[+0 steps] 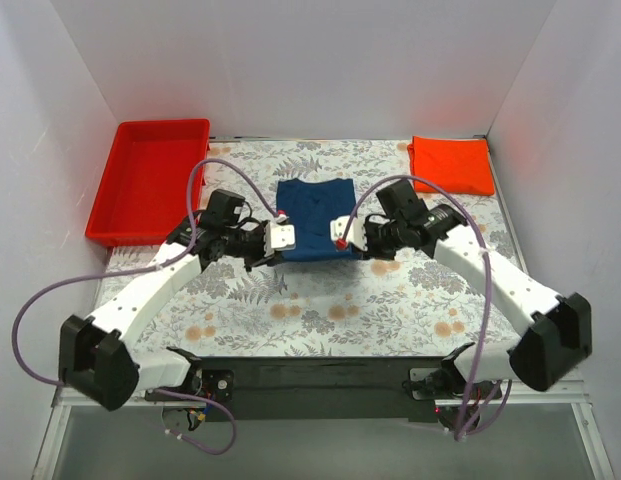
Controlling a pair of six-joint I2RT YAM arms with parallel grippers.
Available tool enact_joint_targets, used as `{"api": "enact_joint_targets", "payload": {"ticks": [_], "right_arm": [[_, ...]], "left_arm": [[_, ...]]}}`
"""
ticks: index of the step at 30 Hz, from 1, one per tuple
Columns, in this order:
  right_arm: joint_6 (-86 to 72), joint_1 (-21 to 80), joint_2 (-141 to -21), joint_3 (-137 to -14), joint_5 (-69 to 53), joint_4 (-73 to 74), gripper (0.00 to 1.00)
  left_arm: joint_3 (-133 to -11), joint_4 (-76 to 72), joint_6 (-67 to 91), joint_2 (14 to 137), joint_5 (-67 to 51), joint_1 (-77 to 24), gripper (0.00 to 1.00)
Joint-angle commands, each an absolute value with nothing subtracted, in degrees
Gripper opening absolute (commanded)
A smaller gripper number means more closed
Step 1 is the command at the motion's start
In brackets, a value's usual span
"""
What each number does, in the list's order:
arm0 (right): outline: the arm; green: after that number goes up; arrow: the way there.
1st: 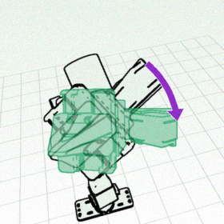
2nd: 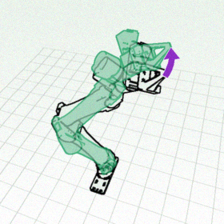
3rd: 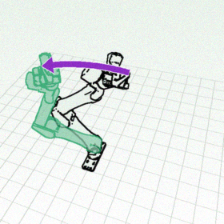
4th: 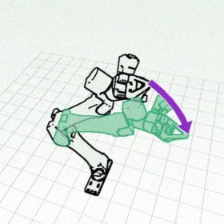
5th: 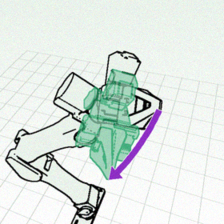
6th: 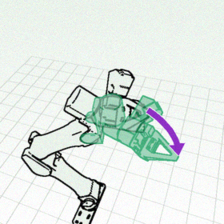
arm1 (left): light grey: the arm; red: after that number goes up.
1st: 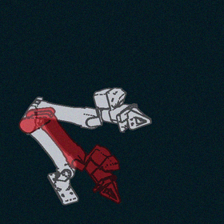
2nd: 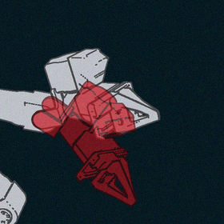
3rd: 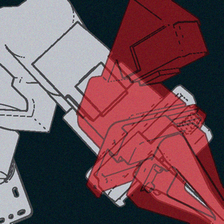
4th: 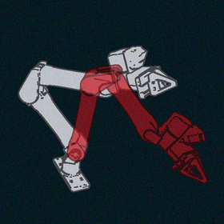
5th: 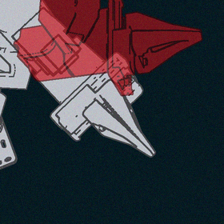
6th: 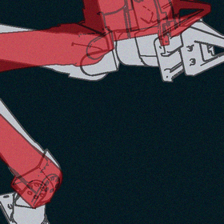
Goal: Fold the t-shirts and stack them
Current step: Fold the tshirt
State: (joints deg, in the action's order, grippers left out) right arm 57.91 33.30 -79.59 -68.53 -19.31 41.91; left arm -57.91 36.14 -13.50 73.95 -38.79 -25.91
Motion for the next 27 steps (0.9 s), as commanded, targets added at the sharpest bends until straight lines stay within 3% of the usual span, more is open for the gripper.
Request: {"api": "enact_joint_targets", "payload": {"ticks": [1,7,15,21,27], "right_arm": [[55.8,37.8,-71.3,-66.6,-19.5,51.1,0.01],[56.9,37.7,-72.2,-70.3,-17.9,51.9,0.01],[60.2,32.4,-83.1,-76.5,-19.9,51.6,0.01],[62.7,28.9,-91.7,-83.8,-21.5,51.8,0.01],[66.4,26.1,-100.5,-90.9,-22.2,51.6,0.01]], "left_arm": [[-59.5,48.8,-14.7,66.4,-41.9,-26.5,0.0],[-65.1,52.6,-12.5,66.5,-38.8,-26.5,0.0],[-67.0,41.3,-12.2,73.5,-35.1,-24.9,0.0],[-68.6,34.4,-12.9,81.4,-35.7,-22.4,0.0],[-77.6,35.2,-14.7,94.8,-38.9,-18.0,0.0]]}}
